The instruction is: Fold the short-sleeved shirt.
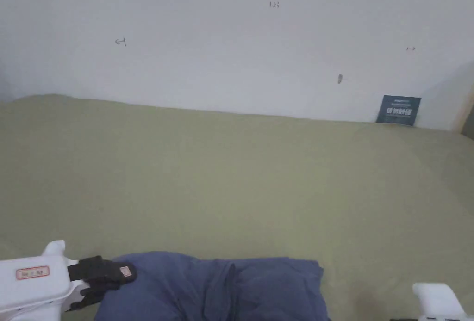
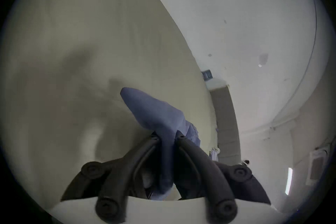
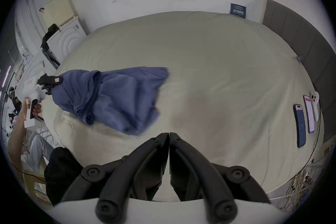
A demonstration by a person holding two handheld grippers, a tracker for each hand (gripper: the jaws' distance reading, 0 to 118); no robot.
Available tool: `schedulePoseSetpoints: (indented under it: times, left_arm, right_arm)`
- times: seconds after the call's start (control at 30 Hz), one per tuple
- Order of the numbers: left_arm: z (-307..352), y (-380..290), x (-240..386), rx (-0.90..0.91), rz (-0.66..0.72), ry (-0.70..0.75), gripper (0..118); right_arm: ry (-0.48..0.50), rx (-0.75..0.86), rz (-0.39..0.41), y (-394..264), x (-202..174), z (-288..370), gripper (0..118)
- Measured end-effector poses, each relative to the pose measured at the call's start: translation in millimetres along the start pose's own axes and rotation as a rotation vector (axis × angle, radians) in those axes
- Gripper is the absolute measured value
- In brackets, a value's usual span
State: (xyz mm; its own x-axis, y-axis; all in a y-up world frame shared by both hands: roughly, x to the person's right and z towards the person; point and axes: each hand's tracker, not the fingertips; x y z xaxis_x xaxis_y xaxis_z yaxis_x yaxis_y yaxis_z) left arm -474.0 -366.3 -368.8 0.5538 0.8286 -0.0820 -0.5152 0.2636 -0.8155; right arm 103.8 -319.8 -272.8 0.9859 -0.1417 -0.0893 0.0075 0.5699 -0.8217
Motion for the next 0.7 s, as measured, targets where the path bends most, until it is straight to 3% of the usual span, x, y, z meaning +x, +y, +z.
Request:
schedulePoseSetpoints:
  times: [0.1,0.23,0.5,0.7]
  left_arm:
    - [36,5,13,0.067,-0.025,0.138,11]
    - [30,2,62,0.063,-0.134,0.110,11]
    - [-91,-27,168,-0.176,-0.470,0.057,13]
    - [-186,-55,176,-0.310,-0.439,0.050,15]
  right_arm:
    - [0.026,-0.001,0.032,2,-15,-2,7]
    - [0.046,-0.006,0.061,1,-25,-3,7]
    - [0.042,0.001,0.044,1,-9,4,7]
    - [0.031,-0.002,-0.002,-5,9,0,7]
